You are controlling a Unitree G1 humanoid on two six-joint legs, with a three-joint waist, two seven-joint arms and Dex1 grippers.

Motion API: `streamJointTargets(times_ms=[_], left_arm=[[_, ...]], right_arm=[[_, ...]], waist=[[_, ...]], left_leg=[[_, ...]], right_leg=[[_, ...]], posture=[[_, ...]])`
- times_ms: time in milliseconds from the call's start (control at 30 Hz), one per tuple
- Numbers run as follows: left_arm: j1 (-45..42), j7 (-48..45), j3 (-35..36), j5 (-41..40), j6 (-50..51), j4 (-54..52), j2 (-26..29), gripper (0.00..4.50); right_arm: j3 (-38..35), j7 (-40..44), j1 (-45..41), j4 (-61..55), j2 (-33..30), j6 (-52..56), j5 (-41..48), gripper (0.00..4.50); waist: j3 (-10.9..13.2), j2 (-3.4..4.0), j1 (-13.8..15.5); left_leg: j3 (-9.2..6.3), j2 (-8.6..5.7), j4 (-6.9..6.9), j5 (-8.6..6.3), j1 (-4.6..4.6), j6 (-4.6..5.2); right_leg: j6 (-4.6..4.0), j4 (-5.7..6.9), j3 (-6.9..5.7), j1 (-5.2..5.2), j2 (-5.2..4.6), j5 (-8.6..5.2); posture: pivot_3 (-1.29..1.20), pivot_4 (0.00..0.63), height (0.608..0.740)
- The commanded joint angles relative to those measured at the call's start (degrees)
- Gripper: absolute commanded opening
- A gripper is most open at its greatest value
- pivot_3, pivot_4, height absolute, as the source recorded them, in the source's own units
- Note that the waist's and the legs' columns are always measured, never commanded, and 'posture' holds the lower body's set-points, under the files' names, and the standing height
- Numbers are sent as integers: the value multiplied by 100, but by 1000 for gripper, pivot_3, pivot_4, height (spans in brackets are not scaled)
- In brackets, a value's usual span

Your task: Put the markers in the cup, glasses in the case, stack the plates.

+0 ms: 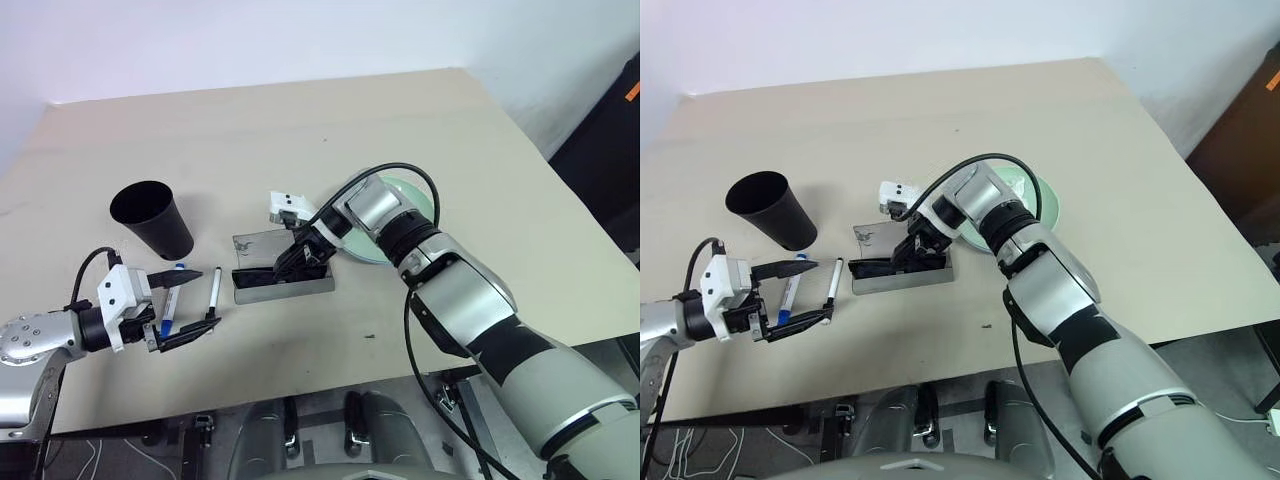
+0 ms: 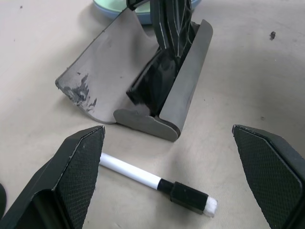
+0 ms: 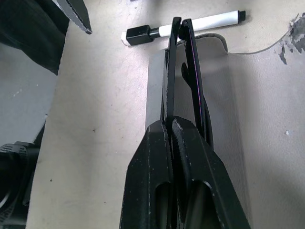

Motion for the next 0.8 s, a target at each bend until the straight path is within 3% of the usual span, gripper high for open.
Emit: streamJointTargets(times_ms=[33,100,400,600,800], left_arm=[[-65,-19,38,2,-131,5,-16,4500],[-83,-29,27,18,-149,27,-25,4500],[-76,-91,15,74,-253,121,-27,4500],[-97,-102,15,93,-289,162,-49,4500],[-102,-105,63,76,-284,190,-45,4500]], right_arm=[[-135,-49,-39,-129,32,-144,-46,560],[-153,-27,-48,-139,18,-202,-63,1103],[-624,-149,-390,-52,-39,71,103,4289],[-1558,-592,-527,-268,-252,230,653,4289],[-2131,-1887,-542,173,-317,-40,708,2372]], waist=[[0,0,0],[0,0,0],[0,0,0],[0,0,7],[0,-1,-3]], left_leg=[[0,0,0,1,1,-1],[-1,0,0,3,1,-3],[-1,1,0,6,0,-3],[-2,1,0,6,0,-5],[-2,1,0,7,1,-3]], right_leg=[[0,1,0,0,0,0],[0,3,0,-1,1,0],[0,4,0,-1,3,0],[-1,4,0,-1,2,0],[-1,5,0,0,2,0]], posture=[[0,150,740],[0,150,740],[0,150,740],[0,150,740],[0,150,740]])
